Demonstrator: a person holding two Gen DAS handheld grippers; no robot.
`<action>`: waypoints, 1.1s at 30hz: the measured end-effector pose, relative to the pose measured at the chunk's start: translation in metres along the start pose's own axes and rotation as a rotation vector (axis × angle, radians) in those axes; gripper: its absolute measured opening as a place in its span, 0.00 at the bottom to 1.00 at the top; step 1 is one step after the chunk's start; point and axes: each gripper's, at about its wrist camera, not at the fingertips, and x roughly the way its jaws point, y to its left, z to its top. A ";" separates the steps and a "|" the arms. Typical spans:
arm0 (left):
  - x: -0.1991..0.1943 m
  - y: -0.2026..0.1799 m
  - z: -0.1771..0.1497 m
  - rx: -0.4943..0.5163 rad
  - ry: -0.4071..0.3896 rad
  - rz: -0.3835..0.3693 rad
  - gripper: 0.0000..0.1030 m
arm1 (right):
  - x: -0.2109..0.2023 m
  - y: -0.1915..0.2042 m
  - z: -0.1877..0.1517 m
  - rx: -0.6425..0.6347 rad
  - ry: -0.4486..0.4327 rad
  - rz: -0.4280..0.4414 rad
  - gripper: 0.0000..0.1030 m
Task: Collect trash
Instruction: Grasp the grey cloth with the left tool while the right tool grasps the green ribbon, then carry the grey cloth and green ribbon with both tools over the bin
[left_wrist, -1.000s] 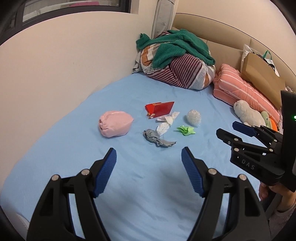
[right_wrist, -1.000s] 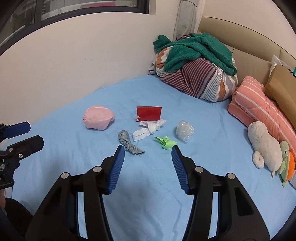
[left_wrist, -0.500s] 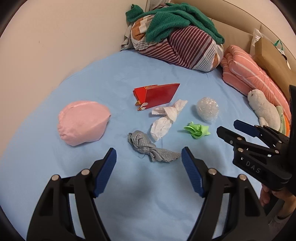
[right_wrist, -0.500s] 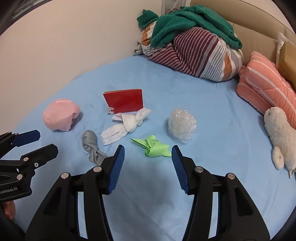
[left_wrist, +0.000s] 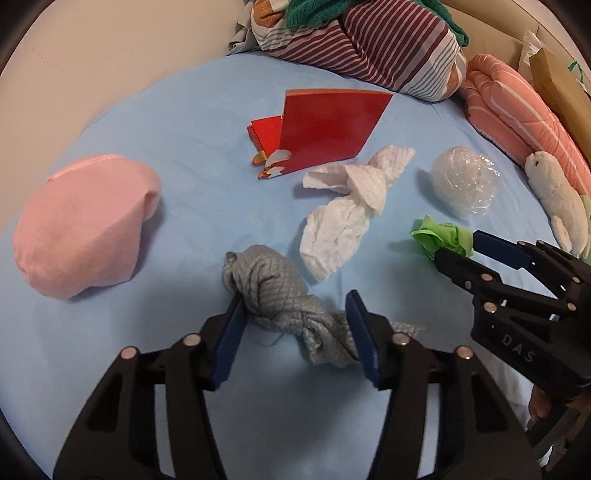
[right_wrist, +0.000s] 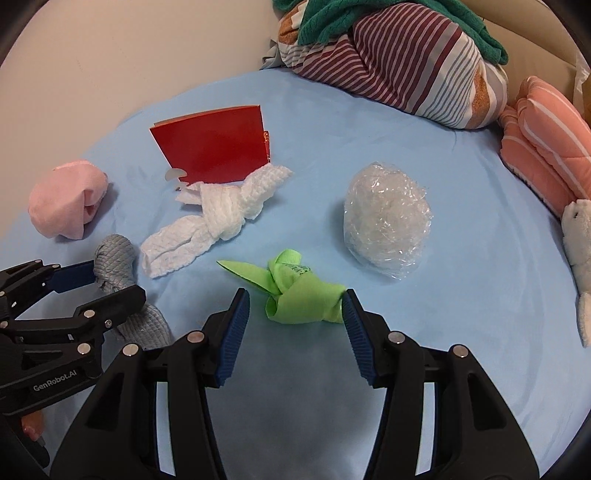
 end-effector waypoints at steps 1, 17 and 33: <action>0.002 -0.001 -0.001 0.002 -0.002 0.003 0.42 | 0.003 0.001 0.000 -0.009 0.011 -0.001 0.35; -0.009 -0.005 -0.003 0.020 -0.042 -0.035 0.30 | -0.007 0.008 0.002 -0.016 -0.013 0.050 0.21; -0.072 0.001 -0.029 0.003 -0.042 -0.008 0.30 | -0.054 0.031 -0.009 -0.019 -0.043 0.091 0.21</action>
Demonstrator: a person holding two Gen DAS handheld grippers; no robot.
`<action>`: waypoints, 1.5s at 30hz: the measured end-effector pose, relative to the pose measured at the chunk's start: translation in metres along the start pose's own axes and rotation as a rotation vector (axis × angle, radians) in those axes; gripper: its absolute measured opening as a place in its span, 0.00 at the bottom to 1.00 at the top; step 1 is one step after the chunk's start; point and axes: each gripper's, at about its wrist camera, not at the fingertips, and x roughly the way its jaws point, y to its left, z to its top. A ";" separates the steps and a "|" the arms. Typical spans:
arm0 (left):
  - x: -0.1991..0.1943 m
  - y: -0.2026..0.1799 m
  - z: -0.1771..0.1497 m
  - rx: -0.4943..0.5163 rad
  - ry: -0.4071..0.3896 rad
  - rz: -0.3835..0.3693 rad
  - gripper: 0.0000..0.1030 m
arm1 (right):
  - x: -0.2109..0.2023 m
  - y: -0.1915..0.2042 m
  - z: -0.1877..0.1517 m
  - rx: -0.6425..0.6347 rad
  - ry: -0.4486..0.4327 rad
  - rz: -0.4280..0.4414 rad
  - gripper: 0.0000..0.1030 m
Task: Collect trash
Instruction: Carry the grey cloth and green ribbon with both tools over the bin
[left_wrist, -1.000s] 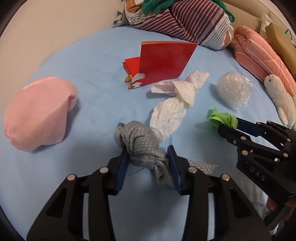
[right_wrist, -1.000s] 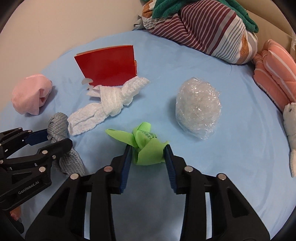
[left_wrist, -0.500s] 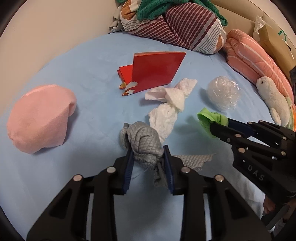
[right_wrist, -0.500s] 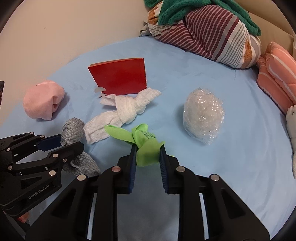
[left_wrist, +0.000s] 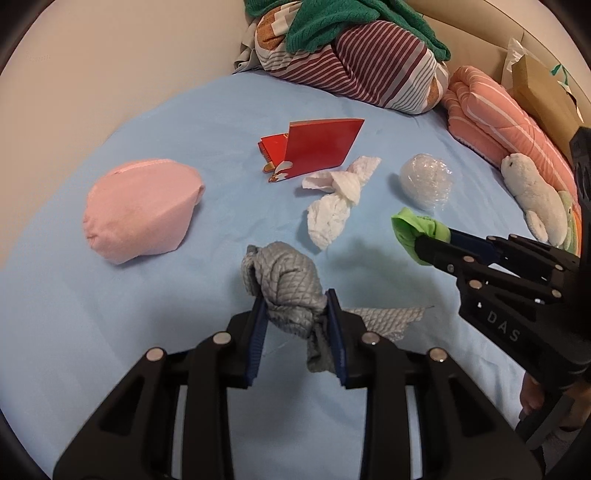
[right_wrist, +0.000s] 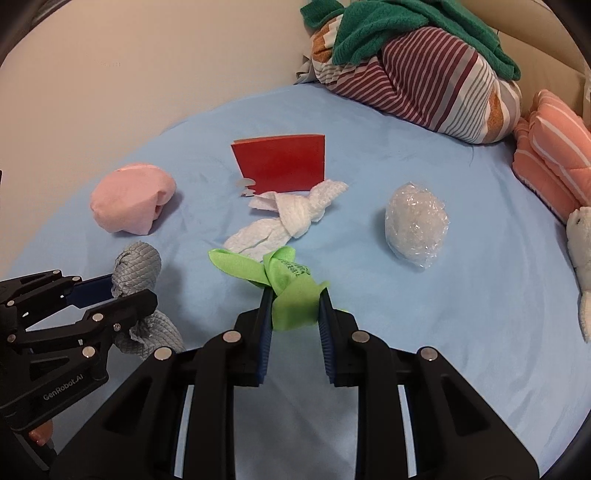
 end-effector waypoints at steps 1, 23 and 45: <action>-0.005 0.000 -0.003 0.000 0.001 0.001 0.30 | -0.006 0.004 0.000 -0.004 -0.009 -0.003 0.21; -0.189 0.006 -0.085 -0.032 -0.120 0.039 0.30 | -0.179 0.102 -0.057 -0.038 -0.099 0.051 0.21; -0.385 0.117 -0.214 -0.253 -0.267 0.303 0.30 | -0.290 0.296 -0.095 -0.336 -0.202 0.296 0.21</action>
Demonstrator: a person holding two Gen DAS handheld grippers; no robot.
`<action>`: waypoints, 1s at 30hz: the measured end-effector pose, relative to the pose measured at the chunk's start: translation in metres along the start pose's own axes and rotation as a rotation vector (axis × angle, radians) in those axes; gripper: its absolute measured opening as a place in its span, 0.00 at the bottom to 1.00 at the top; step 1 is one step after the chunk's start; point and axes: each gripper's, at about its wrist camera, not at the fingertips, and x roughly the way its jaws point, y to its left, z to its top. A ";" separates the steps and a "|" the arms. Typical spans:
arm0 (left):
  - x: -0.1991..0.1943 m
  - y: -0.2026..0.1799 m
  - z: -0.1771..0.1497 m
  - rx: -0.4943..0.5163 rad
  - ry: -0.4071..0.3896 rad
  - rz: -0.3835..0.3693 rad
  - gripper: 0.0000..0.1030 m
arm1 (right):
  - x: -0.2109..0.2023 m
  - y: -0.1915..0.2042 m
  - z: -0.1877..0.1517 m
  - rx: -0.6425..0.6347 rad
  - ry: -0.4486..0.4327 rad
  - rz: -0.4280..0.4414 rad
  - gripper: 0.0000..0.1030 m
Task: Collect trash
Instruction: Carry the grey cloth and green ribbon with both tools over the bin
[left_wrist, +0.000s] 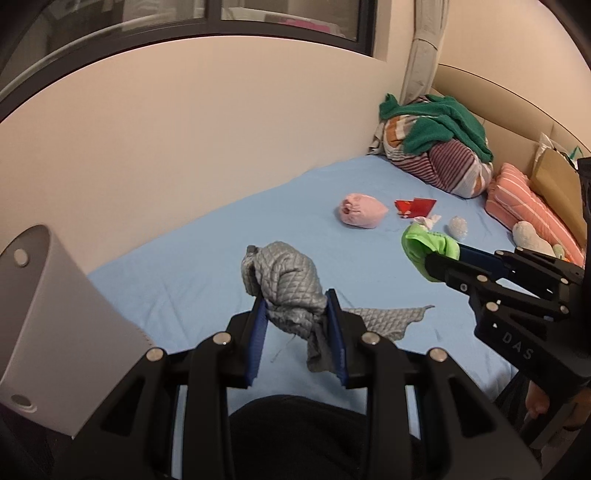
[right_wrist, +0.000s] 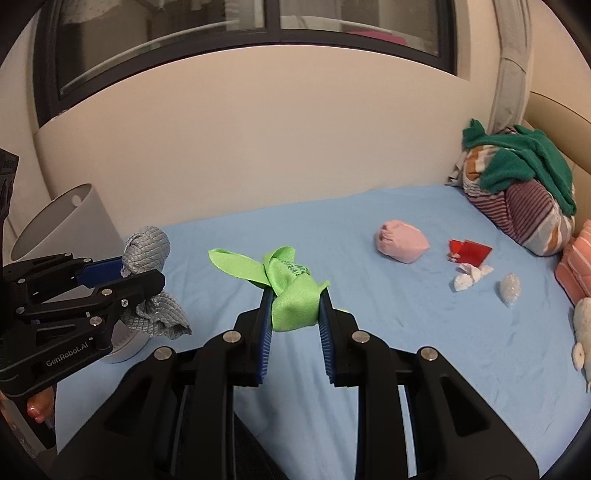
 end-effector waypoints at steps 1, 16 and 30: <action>-0.008 0.008 -0.001 -0.013 -0.008 0.018 0.30 | -0.001 0.011 0.003 -0.018 -0.003 0.017 0.21; -0.115 0.122 -0.018 -0.185 -0.085 0.317 0.30 | -0.002 0.154 0.056 -0.269 -0.051 0.319 0.21; -0.174 0.185 -0.014 -0.235 -0.136 0.498 0.30 | -0.009 0.250 0.093 -0.432 -0.107 0.477 0.21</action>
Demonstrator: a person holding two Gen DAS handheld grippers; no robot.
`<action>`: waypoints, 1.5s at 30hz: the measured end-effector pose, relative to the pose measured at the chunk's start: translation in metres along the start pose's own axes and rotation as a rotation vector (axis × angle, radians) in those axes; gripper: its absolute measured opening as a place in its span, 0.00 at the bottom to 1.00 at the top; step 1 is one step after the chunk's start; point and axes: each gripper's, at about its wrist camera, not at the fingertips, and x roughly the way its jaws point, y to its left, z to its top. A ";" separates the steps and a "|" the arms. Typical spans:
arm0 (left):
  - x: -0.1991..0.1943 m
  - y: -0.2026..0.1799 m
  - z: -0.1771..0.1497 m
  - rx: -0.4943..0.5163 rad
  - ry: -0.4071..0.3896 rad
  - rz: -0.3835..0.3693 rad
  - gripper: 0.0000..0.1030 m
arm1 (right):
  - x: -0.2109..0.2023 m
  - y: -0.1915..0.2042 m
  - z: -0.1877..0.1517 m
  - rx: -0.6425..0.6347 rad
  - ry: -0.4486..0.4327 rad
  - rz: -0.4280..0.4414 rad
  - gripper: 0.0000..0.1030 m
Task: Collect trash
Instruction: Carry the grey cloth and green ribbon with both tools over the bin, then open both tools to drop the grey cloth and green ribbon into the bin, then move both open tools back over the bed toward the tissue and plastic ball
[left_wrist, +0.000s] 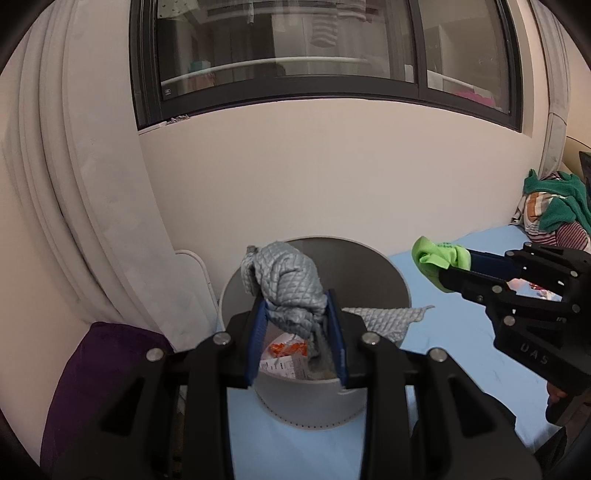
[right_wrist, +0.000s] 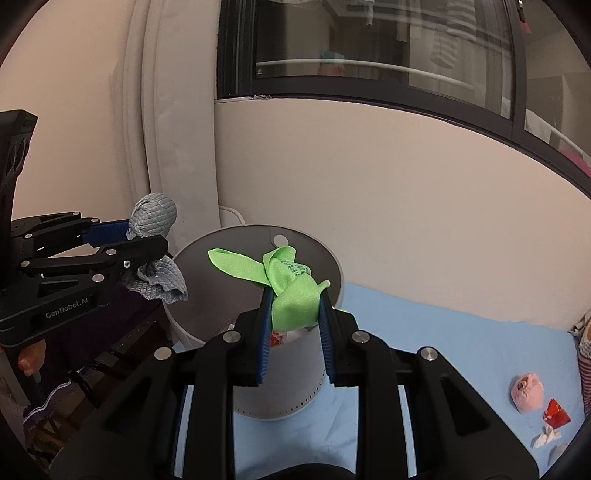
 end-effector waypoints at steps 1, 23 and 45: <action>0.000 0.004 0.002 0.000 -0.004 0.003 0.30 | 0.001 0.002 0.002 -0.005 -0.003 0.007 0.21; 0.012 0.029 0.038 -0.005 -0.034 0.012 0.31 | 0.029 -0.003 0.058 -0.022 -0.046 0.072 0.21; 0.029 0.023 0.036 0.006 0.000 0.034 0.59 | 0.049 -0.022 0.051 0.012 0.006 0.036 0.50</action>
